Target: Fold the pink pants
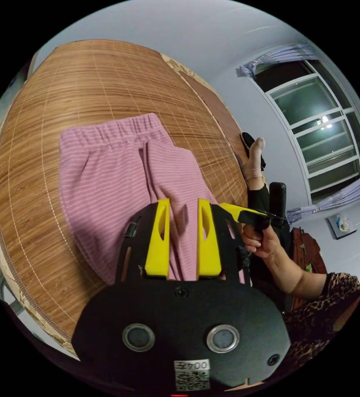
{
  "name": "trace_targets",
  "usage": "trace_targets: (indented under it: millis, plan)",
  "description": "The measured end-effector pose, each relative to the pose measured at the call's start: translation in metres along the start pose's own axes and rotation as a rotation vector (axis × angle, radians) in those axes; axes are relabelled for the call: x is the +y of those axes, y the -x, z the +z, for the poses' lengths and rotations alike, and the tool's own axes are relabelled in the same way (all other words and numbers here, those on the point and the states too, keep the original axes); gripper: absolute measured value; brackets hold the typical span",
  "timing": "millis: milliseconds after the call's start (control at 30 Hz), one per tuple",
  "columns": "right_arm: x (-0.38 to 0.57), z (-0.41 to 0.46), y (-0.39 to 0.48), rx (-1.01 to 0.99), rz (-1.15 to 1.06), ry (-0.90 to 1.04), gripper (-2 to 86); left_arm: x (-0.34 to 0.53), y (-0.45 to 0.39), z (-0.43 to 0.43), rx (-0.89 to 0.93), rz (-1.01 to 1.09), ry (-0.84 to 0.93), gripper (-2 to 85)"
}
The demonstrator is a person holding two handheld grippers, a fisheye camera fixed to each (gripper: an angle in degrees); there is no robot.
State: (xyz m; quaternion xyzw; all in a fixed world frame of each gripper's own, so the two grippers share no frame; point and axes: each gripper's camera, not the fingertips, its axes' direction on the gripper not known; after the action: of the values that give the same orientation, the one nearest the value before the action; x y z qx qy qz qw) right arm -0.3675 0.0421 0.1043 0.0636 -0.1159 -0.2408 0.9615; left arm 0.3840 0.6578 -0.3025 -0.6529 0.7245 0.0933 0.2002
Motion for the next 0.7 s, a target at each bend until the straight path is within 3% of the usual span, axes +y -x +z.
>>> trace_targets:
  millis: [133,367,700]
  plan:
    - [-0.007,-0.008,-0.003,-0.019,-0.015,-0.008,9.5,-0.010,0.009,0.000,0.016,-0.037,-0.013,7.3]
    - [-0.017,-0.009,-0.019,0.002,0.022,0.023,9.6,-0.015,0.006,-0.014,-0.038,0.079,0.071,6.7]
    - [-0.018,-0.016,-0.009,0.054,-0.084,-0.019,8.8,-0.042,-0.003,0.004,-0.147,0.130,0.000,9.1]
